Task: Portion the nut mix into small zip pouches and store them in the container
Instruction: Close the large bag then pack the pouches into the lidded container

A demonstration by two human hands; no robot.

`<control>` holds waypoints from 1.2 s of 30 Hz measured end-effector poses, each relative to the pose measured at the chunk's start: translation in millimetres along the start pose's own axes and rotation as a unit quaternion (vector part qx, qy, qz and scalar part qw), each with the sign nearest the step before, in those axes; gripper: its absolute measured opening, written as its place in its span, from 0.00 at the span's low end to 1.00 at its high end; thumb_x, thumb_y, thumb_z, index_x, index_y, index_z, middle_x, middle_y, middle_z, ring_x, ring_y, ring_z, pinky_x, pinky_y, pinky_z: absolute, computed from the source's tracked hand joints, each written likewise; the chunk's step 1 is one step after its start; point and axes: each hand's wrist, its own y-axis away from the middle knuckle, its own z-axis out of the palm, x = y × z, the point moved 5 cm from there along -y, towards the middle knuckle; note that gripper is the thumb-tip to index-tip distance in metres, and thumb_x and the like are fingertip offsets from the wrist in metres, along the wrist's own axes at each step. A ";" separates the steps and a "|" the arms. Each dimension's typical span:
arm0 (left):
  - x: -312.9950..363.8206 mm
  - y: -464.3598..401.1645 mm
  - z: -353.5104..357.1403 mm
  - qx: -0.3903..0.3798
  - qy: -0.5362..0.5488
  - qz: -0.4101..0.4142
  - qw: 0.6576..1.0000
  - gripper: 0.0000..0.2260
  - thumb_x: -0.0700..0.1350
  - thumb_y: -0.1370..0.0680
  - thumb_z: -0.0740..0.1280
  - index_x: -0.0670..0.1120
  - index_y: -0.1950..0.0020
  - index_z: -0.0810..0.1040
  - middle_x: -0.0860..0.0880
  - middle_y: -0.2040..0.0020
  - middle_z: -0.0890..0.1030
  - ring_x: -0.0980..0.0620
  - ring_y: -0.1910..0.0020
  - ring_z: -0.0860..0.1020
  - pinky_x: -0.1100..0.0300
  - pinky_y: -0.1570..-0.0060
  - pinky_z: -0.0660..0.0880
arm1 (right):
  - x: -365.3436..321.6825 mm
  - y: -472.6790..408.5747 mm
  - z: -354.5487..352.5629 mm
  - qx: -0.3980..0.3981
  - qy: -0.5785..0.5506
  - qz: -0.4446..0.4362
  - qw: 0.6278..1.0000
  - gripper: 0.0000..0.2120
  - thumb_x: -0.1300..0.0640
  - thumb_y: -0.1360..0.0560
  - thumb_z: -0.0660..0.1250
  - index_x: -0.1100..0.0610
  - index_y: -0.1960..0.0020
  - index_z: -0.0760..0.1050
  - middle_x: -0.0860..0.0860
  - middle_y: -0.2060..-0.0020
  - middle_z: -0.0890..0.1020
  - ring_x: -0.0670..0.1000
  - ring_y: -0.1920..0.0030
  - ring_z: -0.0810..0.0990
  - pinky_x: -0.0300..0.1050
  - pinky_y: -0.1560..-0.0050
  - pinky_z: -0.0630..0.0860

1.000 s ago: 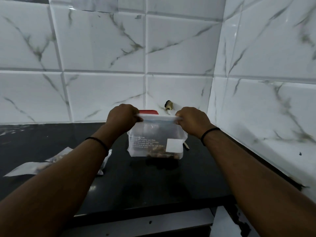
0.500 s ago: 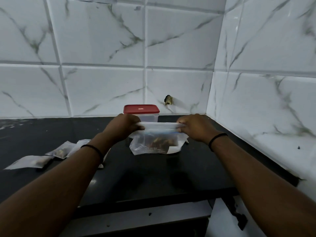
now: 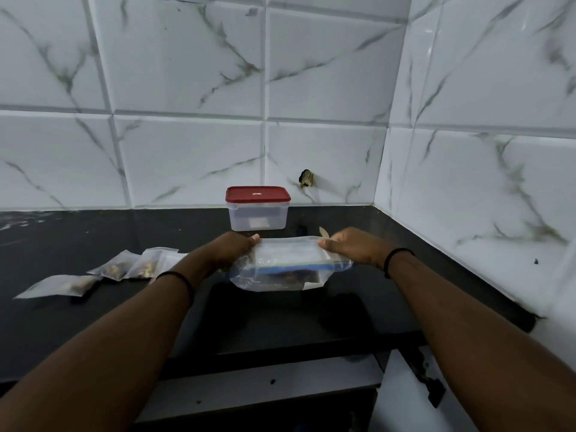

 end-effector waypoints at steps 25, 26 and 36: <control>-13.1 3.2 43.8 0.015 -0.443 0.147 0.884 0.34 0.70 0.21 0.47 0.50 0.24 0.66 0.49 0.26 0.70 0.50 0.29 0.70 0.48 0.28 0.63 | -19.2 -6.0 65.6 -0.015 0.189 -0.150 0.970 0.39 0.28 0.26 0.58 0.45 0.20 0.57 0.46 0.22 0.64 0.47 0.22 0.59 0.54 0.23 0.52; -17.5 0.8 44.8 0.008 -0.436 0.142 0.888 0.35 0.71 0.22 0.47 0.51 0.22 0.62 0.50 0.24 0.68 0.50 0.27 0.68 0.47 0.27 0.62 | -17.5 -7.5 67.6 -0.027 0.192 -0.146 0.970 0.41 0.28 0.27 0.60 0.45 0.20 0.54 0.45 0.21 0.61 0.47 0.21 0.56 0.56 0.23 0.50; -35.7 -16.1 43.0 -0.047 -0.356 0.110 0.927 0.43 0.71 0.28 0.65 0.56 0.19 0.54 0.50 0.22 0.64 0.49 0.27 0.67 0.50 0.30 0.65 | -4.2 -27.1 74.0 0.000 0.149 -0.145 0.978 0.36 0.32 0.25 0.64 0.41 0.22 0.59 0.44 0.24 0.67 0.48 0.27 0.68 0.51 0.27 0.64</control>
